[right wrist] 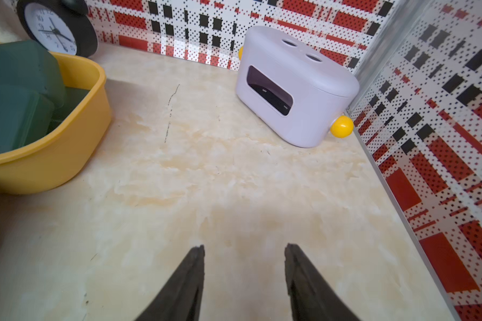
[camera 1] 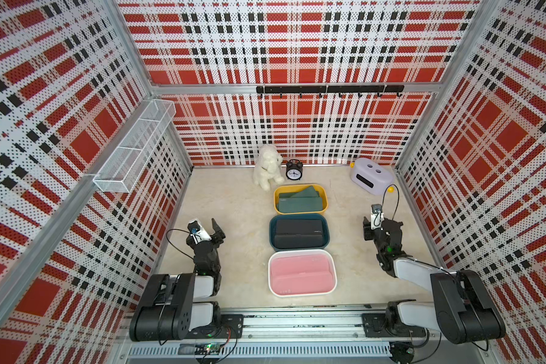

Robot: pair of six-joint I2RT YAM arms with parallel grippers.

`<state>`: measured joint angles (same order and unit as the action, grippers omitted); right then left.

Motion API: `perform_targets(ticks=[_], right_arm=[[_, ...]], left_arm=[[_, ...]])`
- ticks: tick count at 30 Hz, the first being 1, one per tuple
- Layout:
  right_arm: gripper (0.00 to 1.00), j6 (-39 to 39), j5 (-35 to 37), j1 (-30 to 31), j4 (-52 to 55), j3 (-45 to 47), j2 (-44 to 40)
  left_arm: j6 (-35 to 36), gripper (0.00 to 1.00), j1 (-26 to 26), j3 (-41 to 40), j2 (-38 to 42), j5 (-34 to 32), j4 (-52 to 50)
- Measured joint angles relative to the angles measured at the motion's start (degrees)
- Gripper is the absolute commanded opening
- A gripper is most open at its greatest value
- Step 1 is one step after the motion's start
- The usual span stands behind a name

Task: Place the pencil cases by color into the storage box
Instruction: Reset both arms

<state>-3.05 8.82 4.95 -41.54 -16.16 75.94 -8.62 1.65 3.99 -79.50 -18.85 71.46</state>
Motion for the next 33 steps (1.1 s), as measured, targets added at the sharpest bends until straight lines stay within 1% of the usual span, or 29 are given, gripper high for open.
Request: perform_targets(ticks=[1, 3, 4, 6, 7, 9, 10, 11, 12, 13, 14, 33], right_arm=[[0.52, 0.8, 0.0, -0.3, -2.8, 1.0, 0.9], [0.52, 2.2, 0.1, -0.7, -11.1, 3.6, 3.4], [0.52, 2.9, 0.3, -0.8, -15.0, 4.5, 5.2], [0.52, 4.2, 0.5, -1.4, -21.4, 5.3, 10.0], [0.53, 4.4, 0.3, -1.6, -22.6, 5.1, 11.7], [0.59, 4.7, -0.7, -2.1, -20.2, 2.6, 13.0], [0.63, 4.8, -1.5, -2.3, -19.3, 1.2, 13.1], [0.67, 5.1, -2.5, -2.8, -19.7, -0.2, 13.1], [0.75, 5.4, -3.1, -3.1, -19.8, -1.2, 13.0], [0.95, 5.6, -3.5, -3.3, -19.8, -1.8, 13.0], [1.00, 5.8, -4.0, -3.4, -20.0, -2.1, 13.0], [1.00, 5.8, -5.2, -3.6, -18.7, -2.0, 13.0]], left_arm=[[0.2, 0.82, 0.1, 0.3, -1.8, 0.8, 1.9], [1.1, 0.82, 0.2, 1.4, -8.2, 3.5, 8.6], [1.5, 0.82, 0.3, 1.8, -10.0, 4.5, 10.1], [2.1, 0.83, 0.2, 2.4, -10.4, 6.0, 9.5], [2.3, 0.83, 0.2, 2.9, -10.3, 6.4, 9.7], [2.9, 0.85, 0.1, 4.7, -10.4, 7.1, 10.0], [3.1, 0.85, 0.0, 5.5, -10.4, 7.3, 9.9], [3.3, 1.00, -0.2, 6.2, -10.4, 7.5, 10.0], [3.9, 0.99, -0.3, 6.6, -10.4, 7.7, 10.0], [3.7, 0.99, -0.3, 6.7, -10.4, 7.9, 10.0], [3.8, 0.99, -0.4, 6.8, -10.4, 8.0, 9.9], [4.3, 0.99, -0.6, 6.8, -10.4, 8.0, 9.9]])
